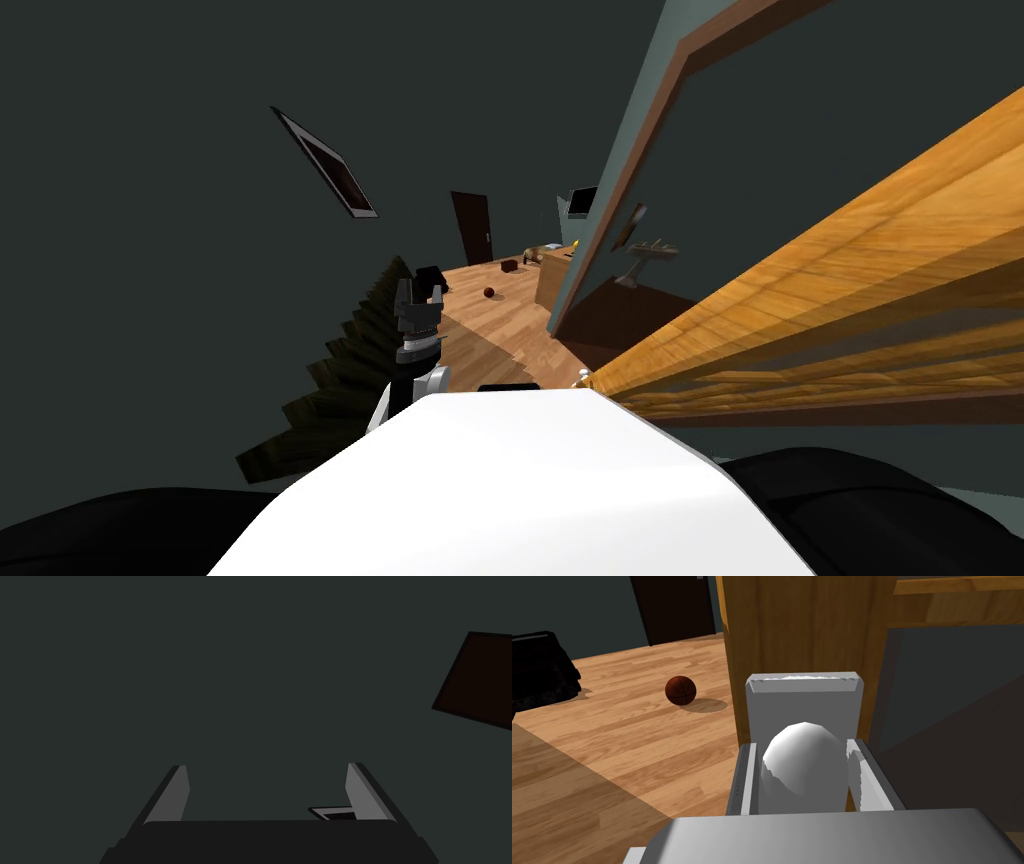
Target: Pull the door open
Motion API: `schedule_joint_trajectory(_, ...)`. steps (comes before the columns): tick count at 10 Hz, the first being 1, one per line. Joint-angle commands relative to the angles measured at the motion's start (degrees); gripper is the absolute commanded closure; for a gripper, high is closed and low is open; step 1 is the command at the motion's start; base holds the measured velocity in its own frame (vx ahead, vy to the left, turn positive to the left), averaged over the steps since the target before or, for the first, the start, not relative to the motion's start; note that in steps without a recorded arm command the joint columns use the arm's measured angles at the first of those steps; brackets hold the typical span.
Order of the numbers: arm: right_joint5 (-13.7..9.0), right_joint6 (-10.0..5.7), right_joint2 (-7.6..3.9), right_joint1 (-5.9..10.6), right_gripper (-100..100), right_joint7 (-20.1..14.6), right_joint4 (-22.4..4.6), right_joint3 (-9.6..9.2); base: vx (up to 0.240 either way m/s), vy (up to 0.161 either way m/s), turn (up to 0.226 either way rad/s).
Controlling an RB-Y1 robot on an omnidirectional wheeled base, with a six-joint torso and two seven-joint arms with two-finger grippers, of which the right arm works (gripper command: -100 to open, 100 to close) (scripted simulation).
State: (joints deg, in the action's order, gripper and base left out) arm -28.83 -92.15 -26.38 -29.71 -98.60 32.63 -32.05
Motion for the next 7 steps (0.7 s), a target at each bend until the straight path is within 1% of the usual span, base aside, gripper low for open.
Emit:
schedule_joint_trajectory(1, 0.12, -0.83, 0.7, 0.57, 100, -0.6, -1.95, -0.27, -0.029, -0.003, -0.017)
schedule_joint_trajectory(3, 0.07, -2.9, 1.32, -0.09, 100, -0.61, -3.46, -0.54, -0.054, -0.028, 0.081)
schedule_joint_trajectory(4, 0.04, -4.33, 1.73, -0.52, 100, -0.62, -4.45, -0.72, -0.115, -0.056, 0.098)
schedule_joint_trajectory(5, 0.03, -4.67, 1.82, -0.62, 100, -0.62, -4.68, -0.76, -0.117, -0.044, 0.044)
schedule_joint_trajectory(6, 0.1, -4.22, 1.86, -0.22, 100, -0.53, -4.52, -0.73, -0.045, -0.011, 0.009)
schedule_joint_trajectory(7, -0.01, -3.11, 2.2, -0.38, 100, -0.58, -4.98, -0.65, -0.006, -0.006, 0.233)
